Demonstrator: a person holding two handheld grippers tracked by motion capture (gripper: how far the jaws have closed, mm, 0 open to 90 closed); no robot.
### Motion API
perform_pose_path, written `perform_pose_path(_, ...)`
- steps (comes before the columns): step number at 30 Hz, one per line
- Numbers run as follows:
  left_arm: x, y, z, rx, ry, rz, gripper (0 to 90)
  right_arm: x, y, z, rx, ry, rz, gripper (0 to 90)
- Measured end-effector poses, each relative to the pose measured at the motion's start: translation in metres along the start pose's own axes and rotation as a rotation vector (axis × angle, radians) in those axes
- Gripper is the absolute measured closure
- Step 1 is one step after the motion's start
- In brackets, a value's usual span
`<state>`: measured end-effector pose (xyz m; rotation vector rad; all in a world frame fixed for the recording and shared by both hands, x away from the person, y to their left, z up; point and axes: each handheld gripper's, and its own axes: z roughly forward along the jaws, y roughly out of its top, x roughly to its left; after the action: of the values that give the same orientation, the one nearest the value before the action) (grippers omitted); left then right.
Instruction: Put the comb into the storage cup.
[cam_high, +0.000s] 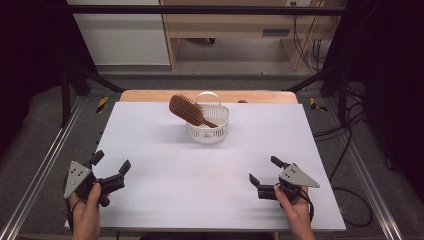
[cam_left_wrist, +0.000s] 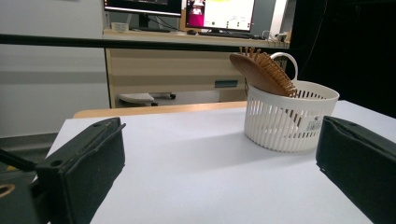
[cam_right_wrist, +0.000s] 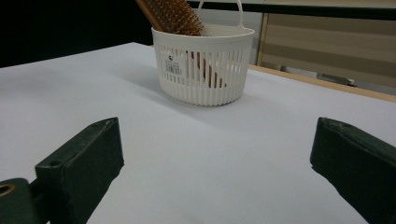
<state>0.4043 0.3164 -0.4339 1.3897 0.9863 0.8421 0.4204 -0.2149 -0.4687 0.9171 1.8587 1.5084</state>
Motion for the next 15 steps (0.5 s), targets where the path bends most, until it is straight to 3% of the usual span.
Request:
perform_pose_path(5, -0.004, -0.008, -0.001, 0.003, -0.006, 0.003, 1.1, -0.003, 0.001, -0.005, -0.012, -0.004, 0.014, 2.8)
perform_pose_path(15, -0.016, -0.012, -0.002, 0.015, -0.046, 0.020, 1.1, -0.006, -0.003, -0.011, -0.018, -0.023, -0.010, 2.7)
